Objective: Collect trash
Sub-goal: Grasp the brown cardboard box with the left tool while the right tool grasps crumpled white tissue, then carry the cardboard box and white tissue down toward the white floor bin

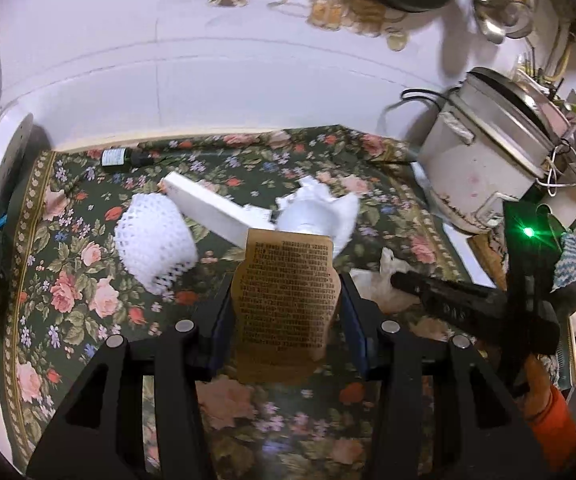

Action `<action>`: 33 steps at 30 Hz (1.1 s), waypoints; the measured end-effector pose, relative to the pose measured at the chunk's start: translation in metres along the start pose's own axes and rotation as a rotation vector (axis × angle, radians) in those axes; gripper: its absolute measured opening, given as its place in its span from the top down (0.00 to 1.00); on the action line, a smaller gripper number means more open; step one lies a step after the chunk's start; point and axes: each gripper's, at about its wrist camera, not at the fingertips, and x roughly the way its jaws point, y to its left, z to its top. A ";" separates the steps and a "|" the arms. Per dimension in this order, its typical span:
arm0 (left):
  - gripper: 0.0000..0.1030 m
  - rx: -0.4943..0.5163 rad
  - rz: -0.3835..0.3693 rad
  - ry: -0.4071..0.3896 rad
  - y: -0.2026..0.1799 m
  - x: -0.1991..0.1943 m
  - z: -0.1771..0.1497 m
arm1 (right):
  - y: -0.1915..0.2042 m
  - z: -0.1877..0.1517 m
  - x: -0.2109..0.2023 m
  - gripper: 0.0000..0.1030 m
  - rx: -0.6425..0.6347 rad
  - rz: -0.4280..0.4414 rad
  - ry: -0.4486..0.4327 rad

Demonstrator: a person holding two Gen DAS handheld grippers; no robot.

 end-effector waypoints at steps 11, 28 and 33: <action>0.54 -0.071 0.072 -0.110 -0.070 -0.059 -0.045 | -0.007 -0.031 -0.113 0.87 -0.170 0.054 -0.134; 0.54 -0.028 0.105 -0.191 -0.119 -0.165 -0.123 | 0.029 -0.118 -0.218 0.87 -0.240 0.131 -0.257; 0.54 0.000 0.065 -0.193 -0.111 -0.197 -0.161 | 0.053 -0.165 -0.233 0.87 -0.223 0.096 -0.252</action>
